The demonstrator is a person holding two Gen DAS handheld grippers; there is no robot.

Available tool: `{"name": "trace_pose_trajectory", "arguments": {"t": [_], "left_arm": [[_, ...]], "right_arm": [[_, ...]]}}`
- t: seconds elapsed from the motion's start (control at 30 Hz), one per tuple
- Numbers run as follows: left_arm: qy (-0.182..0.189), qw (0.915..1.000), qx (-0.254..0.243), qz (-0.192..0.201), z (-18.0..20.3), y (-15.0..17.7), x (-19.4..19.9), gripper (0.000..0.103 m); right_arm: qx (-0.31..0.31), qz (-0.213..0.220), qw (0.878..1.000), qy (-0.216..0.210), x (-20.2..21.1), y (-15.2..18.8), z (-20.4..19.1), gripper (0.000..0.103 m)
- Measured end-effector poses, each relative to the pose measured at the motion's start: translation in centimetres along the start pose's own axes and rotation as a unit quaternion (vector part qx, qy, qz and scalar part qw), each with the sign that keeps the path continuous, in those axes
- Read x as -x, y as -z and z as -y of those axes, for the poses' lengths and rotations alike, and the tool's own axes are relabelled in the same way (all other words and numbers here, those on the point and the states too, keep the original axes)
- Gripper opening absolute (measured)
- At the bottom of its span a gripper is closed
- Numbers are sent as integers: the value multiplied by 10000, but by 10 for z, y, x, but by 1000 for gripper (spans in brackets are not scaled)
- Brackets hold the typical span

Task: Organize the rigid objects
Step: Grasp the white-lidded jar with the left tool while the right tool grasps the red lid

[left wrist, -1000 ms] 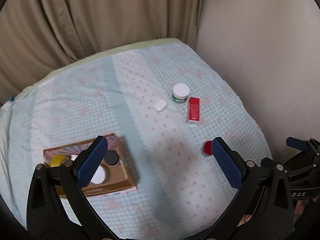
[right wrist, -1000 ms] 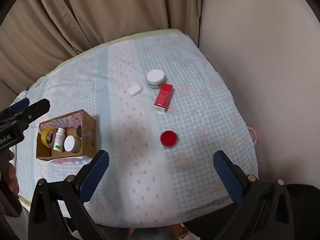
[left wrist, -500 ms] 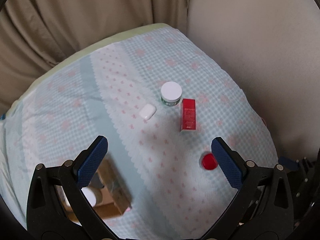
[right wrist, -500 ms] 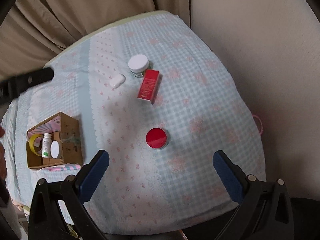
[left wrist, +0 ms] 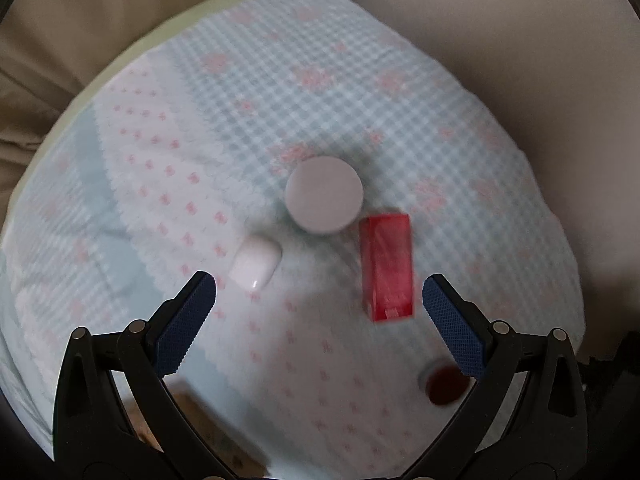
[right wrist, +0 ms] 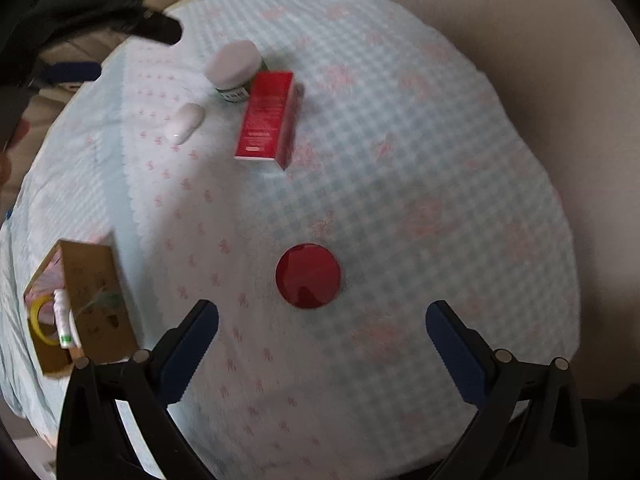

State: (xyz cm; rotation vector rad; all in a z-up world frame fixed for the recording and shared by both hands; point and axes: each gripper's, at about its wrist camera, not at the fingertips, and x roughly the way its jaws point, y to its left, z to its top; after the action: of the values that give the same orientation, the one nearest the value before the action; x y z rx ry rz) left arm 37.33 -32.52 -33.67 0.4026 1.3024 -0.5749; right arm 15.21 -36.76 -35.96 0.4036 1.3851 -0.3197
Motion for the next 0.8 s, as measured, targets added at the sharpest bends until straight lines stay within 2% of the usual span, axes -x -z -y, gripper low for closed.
{"name": "trace_pose_trajectory", "arguments": {"t": [0.17,0.23,0.47,0.53,0.6,0.7,0.8], "left_arm": [[-71,9999,-6,-147,3,-29,-52,103],[-65,9997,74,-225,2,-41,-72,103],[-58,9989,179,-432,2,-55,-113,102],[-88,9987,170,-468,3,-56,-122,97],[-84,9985,212,-501,1,-56,-128,92],[-37,9981,293,-549,-1,-56,-136,83],[102,9982,293,-517,0,-54,-138,74]], "right_arm": [[-76,35,9999,121,-34,-3,-5,102],[-88,-30,9999,146,-48,-4,-7,95],[-283,-46,9991,323,-77,0,-8,94],[-320,-52,9988,370,-81,3,-7,93],[-286,-48,9988,405,-84,5,-7,85],[-173,-19,9986,492,-88,10,-8,83],[-72,14,9985,536,-91,15,-10,74]]}}
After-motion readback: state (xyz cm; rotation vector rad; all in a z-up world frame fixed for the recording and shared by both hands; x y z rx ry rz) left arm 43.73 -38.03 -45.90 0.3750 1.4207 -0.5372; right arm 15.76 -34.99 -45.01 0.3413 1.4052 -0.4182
